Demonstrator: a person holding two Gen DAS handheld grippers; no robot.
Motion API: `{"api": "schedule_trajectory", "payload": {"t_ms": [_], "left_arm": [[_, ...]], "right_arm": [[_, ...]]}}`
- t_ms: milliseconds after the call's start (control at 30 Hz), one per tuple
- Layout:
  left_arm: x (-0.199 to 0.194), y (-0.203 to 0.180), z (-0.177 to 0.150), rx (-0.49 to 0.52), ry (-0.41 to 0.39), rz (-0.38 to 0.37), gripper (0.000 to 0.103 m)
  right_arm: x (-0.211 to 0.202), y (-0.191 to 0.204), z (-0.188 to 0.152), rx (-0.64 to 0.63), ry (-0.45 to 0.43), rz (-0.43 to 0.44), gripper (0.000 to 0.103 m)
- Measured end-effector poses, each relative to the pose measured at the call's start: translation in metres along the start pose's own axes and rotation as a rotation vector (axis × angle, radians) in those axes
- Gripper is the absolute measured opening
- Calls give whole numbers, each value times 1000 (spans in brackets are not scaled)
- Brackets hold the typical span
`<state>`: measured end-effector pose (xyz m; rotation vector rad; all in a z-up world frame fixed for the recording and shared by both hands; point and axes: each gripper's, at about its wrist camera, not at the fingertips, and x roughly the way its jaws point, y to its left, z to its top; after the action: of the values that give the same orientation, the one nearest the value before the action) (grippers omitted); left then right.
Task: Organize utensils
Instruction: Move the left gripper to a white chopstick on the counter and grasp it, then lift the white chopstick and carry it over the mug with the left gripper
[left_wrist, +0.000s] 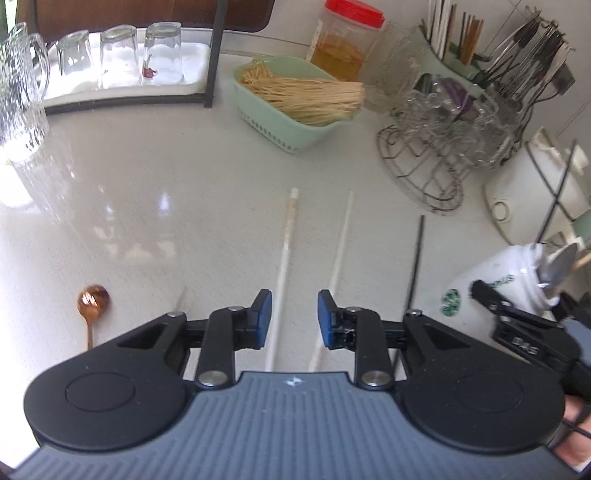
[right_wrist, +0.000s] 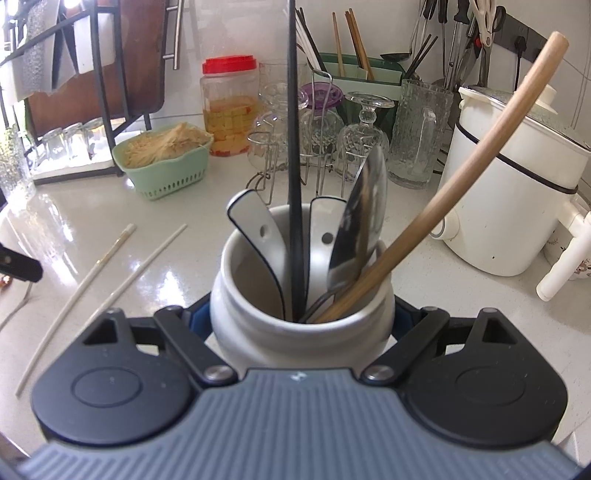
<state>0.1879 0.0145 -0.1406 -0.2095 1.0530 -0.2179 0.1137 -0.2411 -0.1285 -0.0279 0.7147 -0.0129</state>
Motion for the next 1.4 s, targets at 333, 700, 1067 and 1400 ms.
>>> {"api": "schedule_trajectory", "payload": {"t_ms": [333, 700, 1067, 1400], "left_arm": [[39, 5, 18, 33, 23, 20, 31], [67, 5, 27, 77, 44, 14, 31], [84, -12, 31, 143, 17, 17, 24], [85, -20, 36, 149, -15, 43, 6]], "right_arm": [[2, 3, 1, -6, -9, -15, 92], [7, 3, 4, 9, -10, -25, 91], [6, 4, 3, 17, -19, -37, 92], [6, 4, 2, 19, -18, -38, 91]]}}
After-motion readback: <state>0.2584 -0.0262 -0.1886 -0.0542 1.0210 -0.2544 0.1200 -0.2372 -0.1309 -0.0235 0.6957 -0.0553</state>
